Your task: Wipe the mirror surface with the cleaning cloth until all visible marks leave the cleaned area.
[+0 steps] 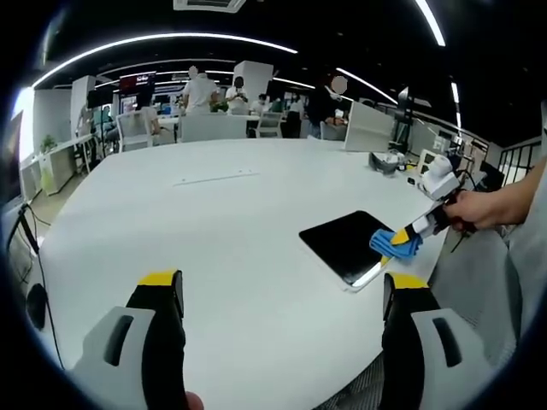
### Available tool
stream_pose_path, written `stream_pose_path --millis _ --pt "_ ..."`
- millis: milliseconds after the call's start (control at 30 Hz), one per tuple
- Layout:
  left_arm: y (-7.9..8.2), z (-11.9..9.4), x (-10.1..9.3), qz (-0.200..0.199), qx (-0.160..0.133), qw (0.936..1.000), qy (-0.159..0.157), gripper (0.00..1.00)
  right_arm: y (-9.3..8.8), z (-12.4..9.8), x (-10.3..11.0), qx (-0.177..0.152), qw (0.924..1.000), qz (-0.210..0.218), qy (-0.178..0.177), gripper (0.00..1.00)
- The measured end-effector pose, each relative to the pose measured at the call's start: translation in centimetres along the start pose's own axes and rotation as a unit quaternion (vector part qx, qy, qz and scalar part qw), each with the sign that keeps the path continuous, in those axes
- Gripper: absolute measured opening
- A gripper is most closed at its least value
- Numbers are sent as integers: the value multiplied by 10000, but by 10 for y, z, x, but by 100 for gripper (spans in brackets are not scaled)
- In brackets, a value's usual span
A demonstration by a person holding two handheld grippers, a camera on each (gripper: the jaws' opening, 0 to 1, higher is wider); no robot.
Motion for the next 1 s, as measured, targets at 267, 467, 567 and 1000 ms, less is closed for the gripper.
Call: stream_pose_path --millis 267,467,567,1000 --pt "-1 1 -1 47 1 10000 -16 96 1 5 16 -21 10000 -34 37 1" --pt "-2 1 0 23 21 10000 -20 96 0 10 33 1 9999 -47 117 1" --pt "-2 1 0 28 16 10000 -25 96 -1 13 43 -2 9996 -140 253 1" --pt "-6 0 1 51 57 9999 -68 95 0 22 68 46 9991 -244 342 1"
Point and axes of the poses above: the point that each gripper's makers call its tool centre point, and the gripper's own axes: z roughly forward along the fingers, x roughly to its left, y roughly out of its top, the point moved 7 cm from there along -z, roughly backward along the fingers, and after that the axes turned 6 degrees about -z, right-handed, at the moved point
